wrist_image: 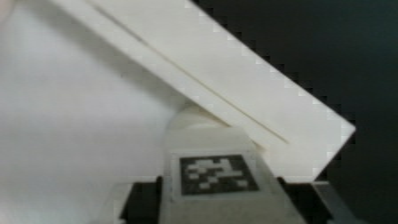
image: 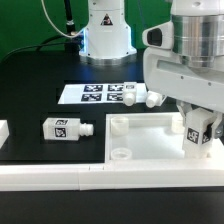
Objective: Assemble one leg
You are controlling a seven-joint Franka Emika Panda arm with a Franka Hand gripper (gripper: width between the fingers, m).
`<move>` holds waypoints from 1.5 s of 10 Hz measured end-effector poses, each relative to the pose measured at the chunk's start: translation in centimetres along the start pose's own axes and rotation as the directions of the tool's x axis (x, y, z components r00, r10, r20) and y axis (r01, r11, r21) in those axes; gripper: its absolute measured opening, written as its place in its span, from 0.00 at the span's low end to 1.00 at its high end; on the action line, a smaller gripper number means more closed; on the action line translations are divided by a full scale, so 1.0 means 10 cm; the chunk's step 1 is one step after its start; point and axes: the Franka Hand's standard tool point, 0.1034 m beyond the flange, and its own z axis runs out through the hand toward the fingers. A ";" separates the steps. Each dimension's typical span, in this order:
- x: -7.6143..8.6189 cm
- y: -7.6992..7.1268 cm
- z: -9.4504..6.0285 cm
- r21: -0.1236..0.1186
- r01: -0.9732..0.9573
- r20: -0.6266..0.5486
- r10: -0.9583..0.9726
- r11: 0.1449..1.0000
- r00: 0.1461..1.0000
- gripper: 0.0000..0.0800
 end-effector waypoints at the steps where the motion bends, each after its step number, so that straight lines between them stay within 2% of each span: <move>1: -0.01 0.00 0.00 0.013 -0.172 0.025 0.172 0.985 0.985 0.36; 2: 0.00 -0.01 0.00 0.023 -0.320 0.038 0.319 0.947 0.947 0.36; 3: 0.01 -0.01 0.00 0.023 -0.369 0.039 0.368 0.929 0.929 0.36; 6: 0.00 -0.01 0.01 0.021 -0.405 0.040 0.404 0.914 0.914 0.37; 7: 0.00 0.00 0.01 0.022 -0.367 0.038 0.366 0.930 0.930 0.64; 8: -0.01 0.02 0.03 0.023 -0.214 0.033 0.213 0.977 0.977 0.76; 10: -0.10 0.00 0.00 0.025 0.113 0.037 -0.114 0.993 0.993 0.80; 13: -0.10 0.01 -0.03 0.031 0.320 0.025 -0.321 0.947 0.947 0.81; 14: -0.08 0.01 -0.03 0.025 0.459 0.013 -0.460 0.888 0.888 0.81; 15: -0.04 0.00 -0.04 0.002 0.678 -0.017 -0.678 0.735 0.735 0.81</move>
Offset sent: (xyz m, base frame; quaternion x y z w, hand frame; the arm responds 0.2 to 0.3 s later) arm 0.0037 -0.0097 0.0063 0.0361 0.0137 0.1377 0.9897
